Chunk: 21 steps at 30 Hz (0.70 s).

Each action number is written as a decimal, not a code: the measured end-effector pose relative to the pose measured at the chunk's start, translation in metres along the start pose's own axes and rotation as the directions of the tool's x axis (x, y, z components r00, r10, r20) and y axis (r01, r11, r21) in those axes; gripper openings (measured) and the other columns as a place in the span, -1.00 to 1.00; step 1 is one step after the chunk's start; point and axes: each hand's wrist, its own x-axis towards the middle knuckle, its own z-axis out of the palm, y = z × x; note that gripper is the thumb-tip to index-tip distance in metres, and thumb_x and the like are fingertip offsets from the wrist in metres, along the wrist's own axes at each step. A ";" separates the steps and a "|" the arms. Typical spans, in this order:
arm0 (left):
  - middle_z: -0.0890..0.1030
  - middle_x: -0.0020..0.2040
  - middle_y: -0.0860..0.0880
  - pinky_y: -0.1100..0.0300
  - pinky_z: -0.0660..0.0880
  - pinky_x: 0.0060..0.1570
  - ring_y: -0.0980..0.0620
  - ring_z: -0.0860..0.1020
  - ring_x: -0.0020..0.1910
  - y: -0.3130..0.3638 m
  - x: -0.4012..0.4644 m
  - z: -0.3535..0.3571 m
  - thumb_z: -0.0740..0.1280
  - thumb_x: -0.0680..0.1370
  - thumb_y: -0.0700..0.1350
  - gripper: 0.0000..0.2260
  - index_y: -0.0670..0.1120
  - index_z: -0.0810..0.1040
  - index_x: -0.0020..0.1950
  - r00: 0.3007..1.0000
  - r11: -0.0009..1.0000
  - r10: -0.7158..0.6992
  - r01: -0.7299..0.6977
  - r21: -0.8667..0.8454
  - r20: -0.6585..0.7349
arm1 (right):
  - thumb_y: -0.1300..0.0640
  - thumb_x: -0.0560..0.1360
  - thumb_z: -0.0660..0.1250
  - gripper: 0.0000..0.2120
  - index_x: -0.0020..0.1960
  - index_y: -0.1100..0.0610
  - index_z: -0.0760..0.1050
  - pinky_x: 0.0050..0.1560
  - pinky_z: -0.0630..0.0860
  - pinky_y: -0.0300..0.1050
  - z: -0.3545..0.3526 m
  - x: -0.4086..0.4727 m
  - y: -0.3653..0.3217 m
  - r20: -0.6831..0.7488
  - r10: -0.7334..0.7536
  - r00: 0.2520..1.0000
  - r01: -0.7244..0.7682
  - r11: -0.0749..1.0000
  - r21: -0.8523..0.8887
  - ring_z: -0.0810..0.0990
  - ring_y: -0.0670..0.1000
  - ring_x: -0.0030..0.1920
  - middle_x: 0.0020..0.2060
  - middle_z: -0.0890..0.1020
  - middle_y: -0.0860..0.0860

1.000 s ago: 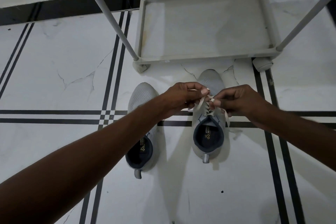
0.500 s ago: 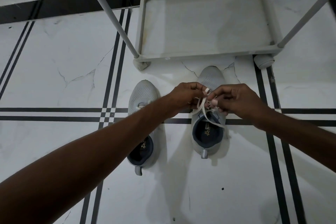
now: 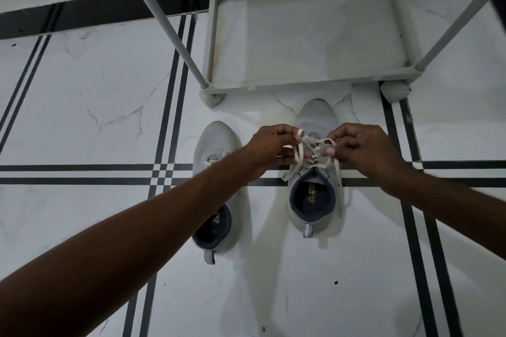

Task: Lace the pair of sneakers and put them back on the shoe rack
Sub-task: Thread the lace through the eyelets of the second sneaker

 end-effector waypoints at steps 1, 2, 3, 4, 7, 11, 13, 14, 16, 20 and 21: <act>0.69 -0.24 -0.04 0.17 0.60 -0.25 -0.04 0.71 -0.19 -0.001 0.000 -0.001 0.33 0.59 -0.27 -0.91 -0.12 0.60 0.00 1.000 1.000 0.002 -0.002 0.014 -0.019 | 0.20 0.35 0.57 -0.81 -0.08 0.19 0.64 -0.20 0.64 -0.07 -0.003 0.001 0.000 -0.017 -0.003 1.000 0.003 1.000 0.009 0.71 0.07 -0.26 -0.33 0.73 0.06; 0.68 -0.28 -0.03 0.17 0.59 -0.25 0.00 0.70 -0.26 -0.002 0.001 -0.001 0.32 0.59 -0.27 -0.90 -0.12 0.60 0.01 0.999 0.998 0.009 -0.008 0.054 -0.032 | 0.19 0.34 0.58 -0.82 -0.10 0.18 0.64 -0.22 0.64 -0.08 -0.005 0.002 -0.002 -0.027 -0.006 1.000 0.006 1.000 0.014 0.70 0.05 -0.29 -0.34 0.73 0.04; 0.67 -0.29 -0.03 0.18 0.58 -0.26 0.05 0.66 -0.33 -0.003 0.002 0.001 0.32 0.59 -0.27 -0.90 -0.12 0.61 0.03 0.999 0.994 0.018 -0.014 0.104 -0.038 | 0.18 0.34 0.58 -0.82 -0.11 0.18 0.65 -0.24 0.64 -0.11 -0.005 0.003 -0.004 -0.033 -0.011 0.999 0.012 1.000 0.016 0.69 0.02 -0.32 -0.36 0.73 0.02; 0.65 -0.27 -0.06 0.21 0.56 -0.28 0.09 0.61 -0.38 -0.004 0.003 0.005 0.32 0.59 -0.27 -0.89 -0.13 0.61 0.06 0.999 0.989 0.027 -0.022 0.146 -0.038 | 0.18 0.34 0.58 -0.84 -0.12 0.18 0.66 -0.26 0.63 -0.14 -0.004 0.003 -0.006 -0.036 -0.019 0.999 0.020 1.000 0.018 0.68 -0.03 -0.36 -0.37 0.72 0.00; 0.61 -0.19 -0.12 0.31 0.50 -0.39 0.12 0.50 -0.42 0.001 0.007 0.017 0.34 0.59 -0.26 -0.90 -0.14 0.61 0.07 0.999 0.982 0.041 -0.039 0.183 -0.009 | 0.18 0.37 0.54 -0.87 -0.10 0.16 0.68 -0.25 0.61 -0.15 0.002 0.004 -0.011 -0.047 -0.062 0.997 0.062 0.998 0.002 0.65 -0.16 -0.38 -0.33 0.73 0.02; 0.65 -0.18 -0.12 0.29 0.48 -0.42 0.09 0.48 -0.41 0.001 0.011 0.023 0.49 0.50 -0.18 -0.82 -0.14 0.59 0.05 0.998 0.982 0.056 -0.051 0.183 -0.023 | 0.13 0.36 0.56 -0.87 -0.10 0.09 0.71 -0.05 0.65 0.03 0.005 0.007 -0.012 -0.081 -0.099 0.992 0.099 0.995 -0.002 0.72 -0.01 -0.20 -0.26 0.74 0.03; 0.66 -0.20 -0.11 0.27 0.49 -0.44 0.09 0.51 -0.43 -0.003 0.013 0.025 0.51 0.47 -0.18 -0.77 -0.18 0.58 0.07 0.996 0.983 0.048 -0.034 0.183 -0.073 | 0.16 0.37 0.55 -0.90 -0.12 0.08 0.71 -0.04 0.62 0.01 0.005 0.011 -0.012 -0.078 -0.094 0.993 0.095 0.995 0.010 0.72 0.00 -0.16 -0.25 0.74 0.03; 0.65 -0.22 -0.11 0.27 0.50 -0.44 0.09 0.52 -0.44 -0.004 0.014 0.028 0.50 0.48 -0.20 -0.80 -0.19 0.60 0.06 0.995 0.983 0.050 -0.035 0.179 -0.083 | 0.17 0.37 0.55 -0.91 -0.13 0.08 0.71 -0.07 0.59 -0.08 0.005 0.012 -0.014 -0.075 -0.086 0.993 0.087 0.996 0.013 0.70 -0.02 -0.17 -0.25 0.74 0.03; 0.66 -0.25 -0.09 0.30 0.49 -0.43 0.11 0.53 -0.45 -0.004 0.016 0.033 0.44 0.52 -0.25 -0.94 -0.19 0.64 -0.02 0.997 0.988 0.048 -0.039 0.149 -0.055 | 0.15 0.37 0.55 -0.92 -0.14 0.08 0.71 -0.13 0.55 -0.17 0.006 0.015 -0.015 -0.071 -0.065 0.995 0.067 0.998 0.022 0.67 0.05 -0.18 -0.25 0.72 0.10; 0.69 -0.17 -0.14 0.31 0.50 -0.35 0.11 0.52 -0.41 -0.002 0.011 0.034 0.27 0.61 -0.30 -0.86 -0.20 0.63 -0.01 0.990 0.998 -0.045 0.039 0.052 0.132 | 0.15 0.35 0.57 -0.92 -0.17 0.07 0.70 -0.05 0.56 -0.05 0.007 0.025 -0.014 -0.088 0.005 0.996 0.003 0.996 0.090 0.64 0.11 -0.16 -0.18 0.67 0.24; 0.68 -0.09 -0.18 0.29 0.51 -0.30 0.09 0.54 -0.36 -0.001 0.010 0.030 0.23 0.64 -0.28 -0.84 -0.22 0.61 0.05 0.978 0.996 -0.083 0.079 0.026 0.191 | 0.17 0.36 0.56 -0.92 -0.16 0.11 0.70 -0.04 0.56 -0.07 0.006 0.028 -0.013 -0.079 0.041 0.996 -0.030 0.990 0.141 0.64 0.03 -0.16 -0.20 0.68 0.18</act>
